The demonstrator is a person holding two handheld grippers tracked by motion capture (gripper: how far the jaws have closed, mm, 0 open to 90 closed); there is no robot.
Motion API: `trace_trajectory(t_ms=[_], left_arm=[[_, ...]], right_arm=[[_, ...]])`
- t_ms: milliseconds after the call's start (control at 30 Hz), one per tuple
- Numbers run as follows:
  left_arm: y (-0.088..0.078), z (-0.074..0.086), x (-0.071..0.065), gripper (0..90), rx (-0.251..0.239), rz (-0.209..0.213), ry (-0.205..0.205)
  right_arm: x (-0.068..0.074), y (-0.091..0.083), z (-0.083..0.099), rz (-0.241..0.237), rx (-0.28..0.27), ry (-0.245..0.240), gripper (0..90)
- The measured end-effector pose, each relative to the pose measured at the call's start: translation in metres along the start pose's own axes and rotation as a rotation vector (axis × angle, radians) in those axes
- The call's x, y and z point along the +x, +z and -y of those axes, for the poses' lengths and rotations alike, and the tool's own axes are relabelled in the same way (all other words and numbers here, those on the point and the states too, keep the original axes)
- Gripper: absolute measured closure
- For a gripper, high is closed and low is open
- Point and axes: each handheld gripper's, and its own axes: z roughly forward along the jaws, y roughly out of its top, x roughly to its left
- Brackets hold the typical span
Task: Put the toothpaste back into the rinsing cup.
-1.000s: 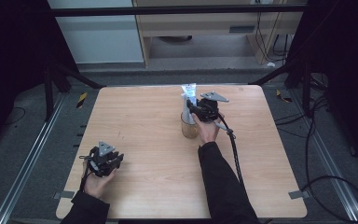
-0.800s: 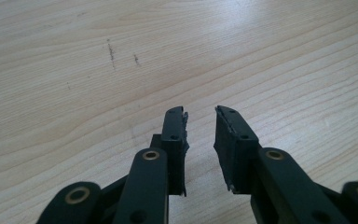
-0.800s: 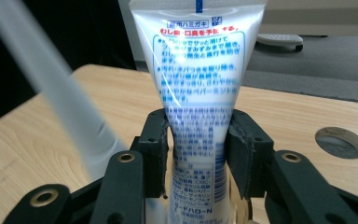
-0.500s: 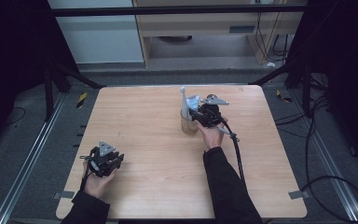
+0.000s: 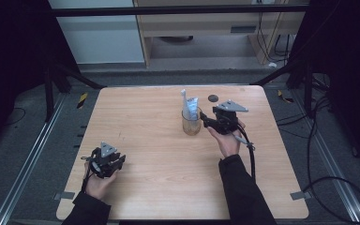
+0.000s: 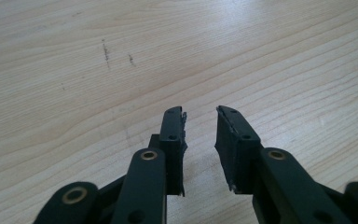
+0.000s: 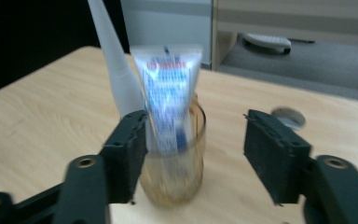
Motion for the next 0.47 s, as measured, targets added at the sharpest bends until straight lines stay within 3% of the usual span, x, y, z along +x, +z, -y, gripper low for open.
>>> trace_trajectory(t_ms=[200,467], left_arm=[[0.002,0.001,-0.001,62.8,-0.001,0.013,0.000],[0.008,0.004,0.001,50.5,0.008,0.026,-0.002]], right_arm=[[-0.011,-0.032,0.035,-0.015,0.100,0.006,18.2],[-0.028,-0.065,0.084,0.007,0.180,0.019,13.2]])
